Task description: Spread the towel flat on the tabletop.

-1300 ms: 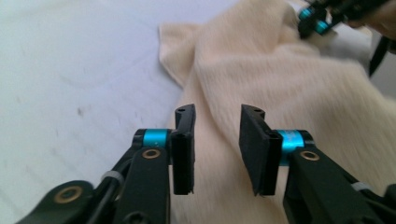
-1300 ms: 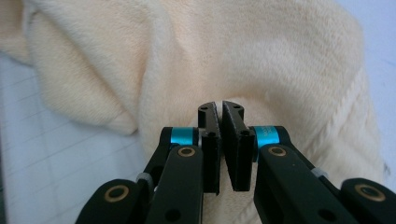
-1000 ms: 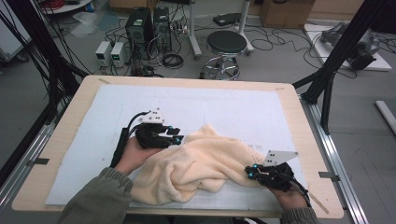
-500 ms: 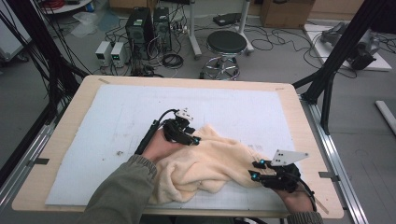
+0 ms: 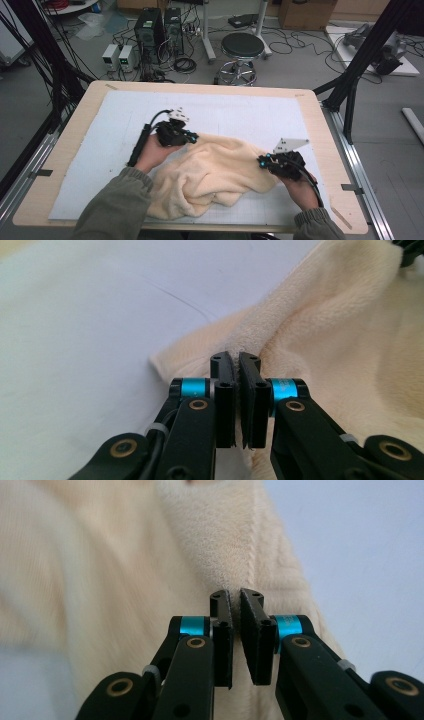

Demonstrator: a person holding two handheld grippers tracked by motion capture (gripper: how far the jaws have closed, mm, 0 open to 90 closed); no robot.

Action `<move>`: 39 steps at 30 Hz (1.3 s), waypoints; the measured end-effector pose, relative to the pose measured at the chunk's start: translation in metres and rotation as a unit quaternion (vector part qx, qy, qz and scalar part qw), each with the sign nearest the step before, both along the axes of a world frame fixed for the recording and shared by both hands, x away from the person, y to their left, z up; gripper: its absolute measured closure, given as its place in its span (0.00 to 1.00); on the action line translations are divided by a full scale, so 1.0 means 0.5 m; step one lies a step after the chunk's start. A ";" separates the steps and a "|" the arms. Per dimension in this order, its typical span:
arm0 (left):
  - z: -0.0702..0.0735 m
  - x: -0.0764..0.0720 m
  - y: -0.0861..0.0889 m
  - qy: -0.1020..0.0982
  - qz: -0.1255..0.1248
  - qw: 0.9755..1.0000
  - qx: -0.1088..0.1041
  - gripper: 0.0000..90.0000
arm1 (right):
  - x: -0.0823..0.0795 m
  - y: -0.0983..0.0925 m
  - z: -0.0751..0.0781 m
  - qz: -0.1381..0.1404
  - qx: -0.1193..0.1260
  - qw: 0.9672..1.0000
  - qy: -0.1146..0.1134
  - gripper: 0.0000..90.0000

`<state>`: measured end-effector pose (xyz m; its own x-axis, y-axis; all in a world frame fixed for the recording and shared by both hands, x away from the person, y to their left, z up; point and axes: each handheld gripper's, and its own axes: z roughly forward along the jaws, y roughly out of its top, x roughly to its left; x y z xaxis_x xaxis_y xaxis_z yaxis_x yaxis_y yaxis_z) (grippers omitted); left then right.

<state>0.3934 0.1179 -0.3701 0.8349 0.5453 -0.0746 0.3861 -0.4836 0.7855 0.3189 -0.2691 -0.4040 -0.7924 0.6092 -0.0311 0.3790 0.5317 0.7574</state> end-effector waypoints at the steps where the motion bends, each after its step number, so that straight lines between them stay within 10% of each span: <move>1: 0.014 -0.003 0.021 -0.009 0.011 1.000 -0.009 0.95 | 0.016 0.015 0.017 0.002 0.004 1.000 -0.007 0.94; 9: 0.096 -0.066 0.171 -0.057 0.066 0.995 -0.041 0.95 | 0.072 0.117 0.125 0.056 0.025 0.996 -0.068 0.94; 18: -0.044 -0.154 0.221 0.000 0.048 0.999 -0.005 0.95 | 0.036 0.195 0.041 0.131 -0.035 0.991 0.014 0.94; 24: -0.086 -0.179 0.215 0.029 0.013 1.000 0.003 0.88 | 0.003 0.186 0.010 0.164 -0.016 0.984 0.064 0.84; 32: -0.037 -0.161 0.233 -0.009 0.035 0.997 -0.061 0.64 | 0.012 0.108 0.049 0.101 0.063 0.992 0.033 0.74; 39: -0.070 -0.130 0.217 0.018 0.056 0.998 -0.027 0.61 | 0.042 0.109 -0.002 0.066 0.004 0.996 0.063 0.58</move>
<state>0.3282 0.2266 -0.4049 0.7646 0.6300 -0.1363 0.4647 -0.3921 0.7939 0.3401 -0.2145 -0.4052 -0.8632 0.4988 0.0787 0.3987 0.5776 0.7123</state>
